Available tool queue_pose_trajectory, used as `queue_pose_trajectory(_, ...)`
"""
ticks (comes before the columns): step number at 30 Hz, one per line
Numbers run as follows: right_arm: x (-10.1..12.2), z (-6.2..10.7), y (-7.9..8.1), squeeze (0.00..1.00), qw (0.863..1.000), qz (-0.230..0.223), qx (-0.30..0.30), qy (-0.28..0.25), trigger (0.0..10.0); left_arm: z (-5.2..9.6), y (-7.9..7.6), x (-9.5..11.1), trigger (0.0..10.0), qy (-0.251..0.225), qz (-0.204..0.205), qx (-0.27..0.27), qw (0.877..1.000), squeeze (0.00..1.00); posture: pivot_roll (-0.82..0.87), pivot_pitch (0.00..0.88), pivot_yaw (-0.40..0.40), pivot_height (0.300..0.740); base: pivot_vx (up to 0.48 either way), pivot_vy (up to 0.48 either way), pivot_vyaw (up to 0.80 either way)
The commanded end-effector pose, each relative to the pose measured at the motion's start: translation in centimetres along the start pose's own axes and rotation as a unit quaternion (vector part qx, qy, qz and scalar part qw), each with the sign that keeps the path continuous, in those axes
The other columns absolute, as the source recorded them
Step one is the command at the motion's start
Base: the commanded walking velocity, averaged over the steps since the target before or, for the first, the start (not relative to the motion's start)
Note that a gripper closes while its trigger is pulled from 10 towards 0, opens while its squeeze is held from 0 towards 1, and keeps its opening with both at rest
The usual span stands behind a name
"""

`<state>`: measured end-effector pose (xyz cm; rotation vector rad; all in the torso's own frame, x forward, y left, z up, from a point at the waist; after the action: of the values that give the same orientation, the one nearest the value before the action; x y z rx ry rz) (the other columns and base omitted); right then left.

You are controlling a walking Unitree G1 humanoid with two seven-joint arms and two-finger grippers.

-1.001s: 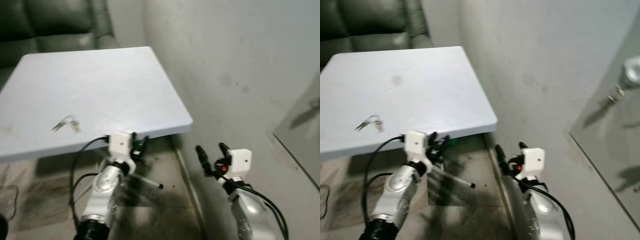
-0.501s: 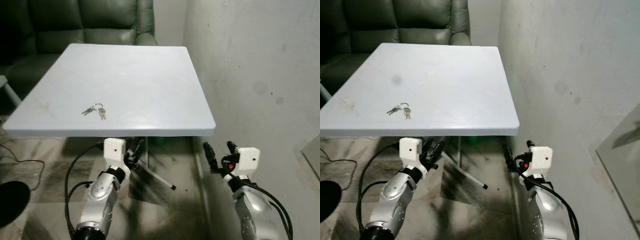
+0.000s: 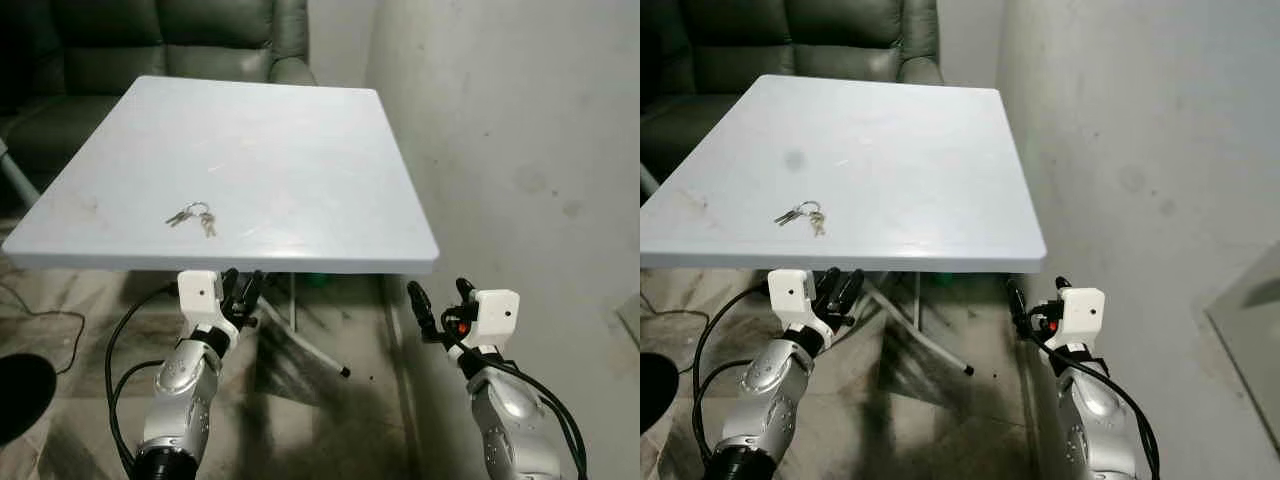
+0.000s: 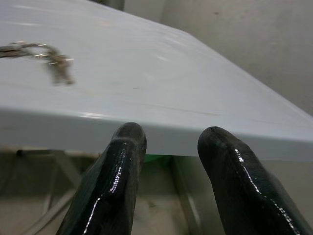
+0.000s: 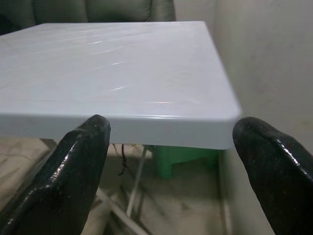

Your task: Hang keys on a hook

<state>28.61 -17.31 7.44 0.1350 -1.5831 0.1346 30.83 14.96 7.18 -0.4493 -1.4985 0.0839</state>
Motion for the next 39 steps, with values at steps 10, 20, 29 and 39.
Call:
queue_pose_trajectory(10, 0.04, -0.19, 0.28, 0.00, 1.000, -0.004, 0.003, 0.002, 10.0, -0.43, 0.10, 0.54, 10.0, -0.003, -0.001, 0.003, 1.000, 0.00, -0.06, 0.000, -0.046, 0.740, 0.000, 0.436, 0.00)
queue_pose_trajectory(20, 0.07, -0.21, 0.63, 0.00, 1.000, -0.001, 0.019, 0.004, 10.0, -0.55, -0.11, 0.55, 10.0, -0.004, -0.001, 0.002, 1.000, 0.00, -0.05, 0.000, -0.048, 0.740, 0.000, 0.469, 0.00)
queue_pose_trajectory(29, 0.03, -0.29, 0.79, 0.00, 1.000, 0.003, 0.024, 0.006, 10.0, -0.56, -0.04, 0.54, 10.0, -0.003, -0.002, 0.004, 1.000, 0.00, -0.05, 0.000, -0.049, 0.740, 0.000, 0.469, 0.62)
queue_pose_trajectory(39, 0.05, -0.29, 0.79, 0.00, 1.000, -0.011, 0.024, 0.003, 10.0, -0.63, 0.01, 0.54, 10.0, -0.004, -0.002, 0.007, 1.000, 0.00, -0.05, 0.000, -0.049, 0.740, 0.000, 0.457, 0.13)
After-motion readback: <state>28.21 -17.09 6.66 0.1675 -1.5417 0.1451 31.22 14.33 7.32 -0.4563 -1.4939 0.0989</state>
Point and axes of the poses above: a point about 5 cm out from each wrist's last joint towards the gripper, its own z axis pointing back from the gripper into the wrist, its own x axis along the axis of the wrist's last joint, y = z × x, the point moved 1 cm from there along -z, pointing out of the wrist towards the gripper, and after that the axes turned 6 degrees about z, right-handed, at the moved point
